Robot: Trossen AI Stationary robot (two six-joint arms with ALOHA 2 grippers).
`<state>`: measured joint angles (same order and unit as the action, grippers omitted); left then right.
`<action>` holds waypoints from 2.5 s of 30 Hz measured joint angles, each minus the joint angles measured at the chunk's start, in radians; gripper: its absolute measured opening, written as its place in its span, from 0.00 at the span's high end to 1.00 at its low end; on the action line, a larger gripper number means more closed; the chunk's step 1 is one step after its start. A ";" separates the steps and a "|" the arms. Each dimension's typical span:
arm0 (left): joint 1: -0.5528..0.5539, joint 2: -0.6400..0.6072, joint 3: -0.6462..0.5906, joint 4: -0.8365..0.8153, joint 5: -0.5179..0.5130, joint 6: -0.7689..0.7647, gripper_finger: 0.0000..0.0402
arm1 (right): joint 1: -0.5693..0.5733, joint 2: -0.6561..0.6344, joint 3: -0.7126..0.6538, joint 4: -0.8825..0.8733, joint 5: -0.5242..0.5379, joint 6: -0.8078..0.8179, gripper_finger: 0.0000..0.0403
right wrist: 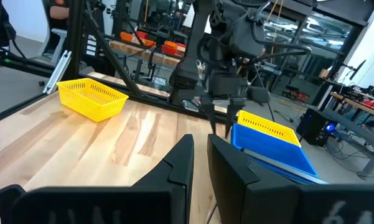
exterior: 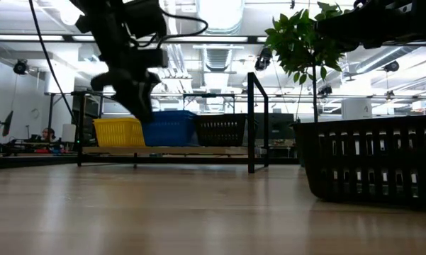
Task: Stack baskets on shelf by color
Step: Stack the blue basket on top of the other blue baskets on the shelf, then stack the yellow basket on top of the other yellow baskets on the shelf
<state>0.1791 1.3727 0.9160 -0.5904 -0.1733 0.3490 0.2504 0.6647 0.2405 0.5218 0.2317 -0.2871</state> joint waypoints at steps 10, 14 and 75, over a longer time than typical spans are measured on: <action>0.005 -0.001 -0.008 0.012 -0.089 -0.001 0.77 | 0.000 0.000 0.000 -0.001 0.000 0.000 0.91; -0.001 -0.005 -0.008 0.012 -0.087 -0.004 0.77 | 0.000 0.000 0.000 -0.001 0.000 0.000 0.91; -1.265 0.396 0.496 -0.500 0.180 -1.548 0.70 | 0.000 0.000 0.001 -0.017 -0.031 0.117 0.90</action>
<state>-1.0859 1.7688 1.4117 -1.0908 0.0063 -1.1985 0.2508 0.6647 0.2413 0.5053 0.2011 -0.1703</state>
